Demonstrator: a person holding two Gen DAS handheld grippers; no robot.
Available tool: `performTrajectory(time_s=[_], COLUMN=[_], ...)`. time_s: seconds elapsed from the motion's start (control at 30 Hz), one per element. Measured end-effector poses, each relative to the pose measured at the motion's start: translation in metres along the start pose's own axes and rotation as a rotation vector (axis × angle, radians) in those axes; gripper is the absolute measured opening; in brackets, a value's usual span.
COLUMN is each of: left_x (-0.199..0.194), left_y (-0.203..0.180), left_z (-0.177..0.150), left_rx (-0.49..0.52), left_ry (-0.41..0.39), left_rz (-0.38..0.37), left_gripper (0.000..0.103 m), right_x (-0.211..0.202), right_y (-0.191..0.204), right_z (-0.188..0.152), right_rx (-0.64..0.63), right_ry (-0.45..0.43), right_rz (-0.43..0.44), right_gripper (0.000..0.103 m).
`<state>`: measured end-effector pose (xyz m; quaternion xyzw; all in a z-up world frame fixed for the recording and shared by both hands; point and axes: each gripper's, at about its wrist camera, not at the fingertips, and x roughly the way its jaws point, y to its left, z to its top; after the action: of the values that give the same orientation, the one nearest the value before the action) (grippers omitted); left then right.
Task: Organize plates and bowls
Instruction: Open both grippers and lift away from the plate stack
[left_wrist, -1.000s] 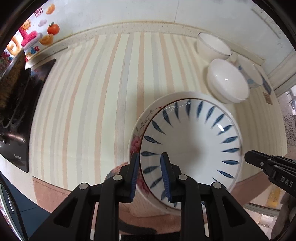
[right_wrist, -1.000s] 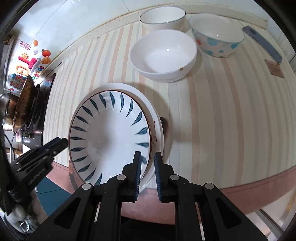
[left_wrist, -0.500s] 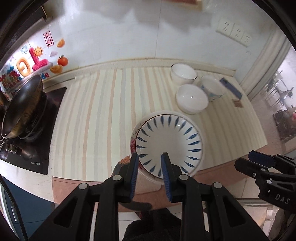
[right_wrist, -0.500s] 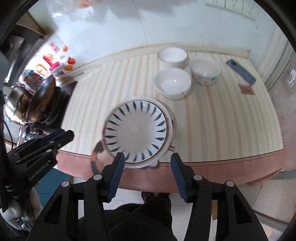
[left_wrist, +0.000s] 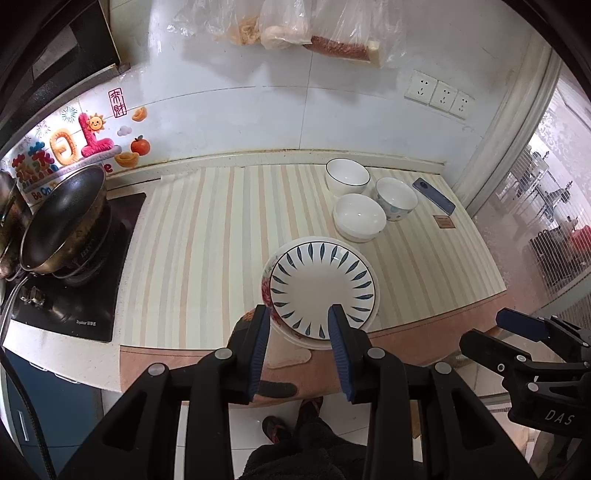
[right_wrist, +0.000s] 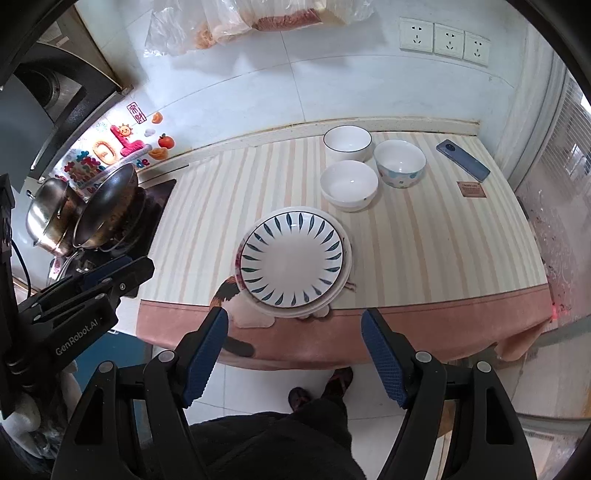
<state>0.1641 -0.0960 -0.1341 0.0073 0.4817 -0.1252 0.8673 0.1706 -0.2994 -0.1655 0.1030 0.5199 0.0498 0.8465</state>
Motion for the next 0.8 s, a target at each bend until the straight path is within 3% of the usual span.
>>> performTrajectory(time_s=[0.27, 0.43, 0.67, 0.8], left_x=[-0.003, 0.016, 0.088, 0.149], left_y=[-0.003, -0.011, -0.033, -0.043], left_z=[-0.006, 0.010, 0.066, 0.100], left_rx=[0.007, -0.009, -0.047, -0.118], left_ry=[0.010, 0.014, 0.041, 0.119], left_rz=[-0.006, 0.020, 0.069, 0.005], left_gripper=[0.030, 0.030, 0.030, 0.030], right_x=[-0.005, 0.012, 0.072, 0.122], right_y=[-0.007, -0.041, -0.120, -0.160], right_z=[-0.005, 0.017, 0.082, 0.124], right_rx=[0.048, 0.111, 0.182, 0.173], right_ry=[0.002, 0.012, 0.027, 0.081], right_rz=[0.035, 0.057, 0.073, 0.065], right_gripper=[0.077, 0.077, 0.077, 0.077])
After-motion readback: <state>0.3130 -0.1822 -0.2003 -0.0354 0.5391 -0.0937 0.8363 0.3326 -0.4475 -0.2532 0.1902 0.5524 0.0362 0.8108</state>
